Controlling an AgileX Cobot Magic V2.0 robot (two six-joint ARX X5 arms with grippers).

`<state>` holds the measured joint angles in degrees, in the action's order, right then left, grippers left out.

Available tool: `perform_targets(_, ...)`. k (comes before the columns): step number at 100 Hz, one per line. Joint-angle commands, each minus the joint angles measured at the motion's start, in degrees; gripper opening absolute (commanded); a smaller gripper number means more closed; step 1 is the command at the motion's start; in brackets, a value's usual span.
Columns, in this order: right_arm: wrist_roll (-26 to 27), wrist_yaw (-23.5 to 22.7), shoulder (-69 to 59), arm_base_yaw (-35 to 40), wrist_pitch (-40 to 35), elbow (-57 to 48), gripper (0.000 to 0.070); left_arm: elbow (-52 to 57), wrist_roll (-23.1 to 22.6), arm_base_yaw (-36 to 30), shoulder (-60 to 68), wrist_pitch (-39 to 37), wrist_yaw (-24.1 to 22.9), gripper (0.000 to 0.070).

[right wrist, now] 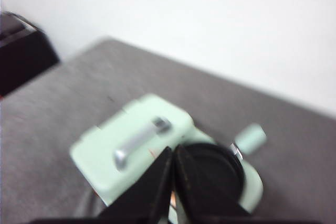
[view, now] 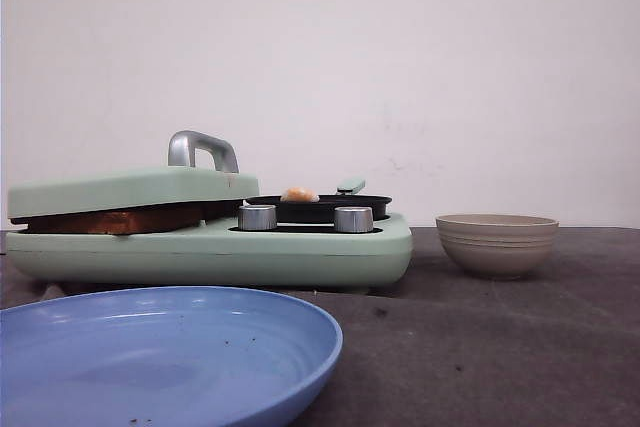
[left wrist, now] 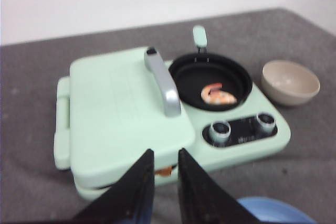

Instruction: Make breakfast with bread and shrimp

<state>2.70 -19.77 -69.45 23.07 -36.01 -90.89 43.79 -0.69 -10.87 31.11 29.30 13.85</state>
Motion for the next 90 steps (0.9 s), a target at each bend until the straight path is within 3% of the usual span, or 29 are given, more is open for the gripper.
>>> perform_targets(1, -1.29, 3.28, 2.51, 3.10, 4.46, 5.33, 0.0000, -0.72, 3.43, 0.00, -0.85, -3.96, 0.37, 0.0000)
perform_targets(19, -1.44, 11.02, 14.32, 9.73, 19.30, 26.40, 0.0000, -6.36, 10.08, 0.00, -4.22, -15.06, 0.37, 0.0000)
perform_targets(33, -1.88, 12.87, 23.65, 13.25, 27.65, 42.82, 0.0000, -10.38, 13.70, 0.00, -6.51, -20.50, 0.37, 0.0000)
perform_targets(64, 3.54, 18.34, 37.97, 16.48, 41.20, 71.30, 0.0000, -15.91, 11.89, -0.02, -11.39, -21.66, 0.35, 0.0001)
perform_targets(90, 4.46, 18.91, 41.59, 16.55, 43.43, 77.20, 0.0000, -19.78, 12.17, 0.00, -18.45, -18.84, -3.23, 0.0001)
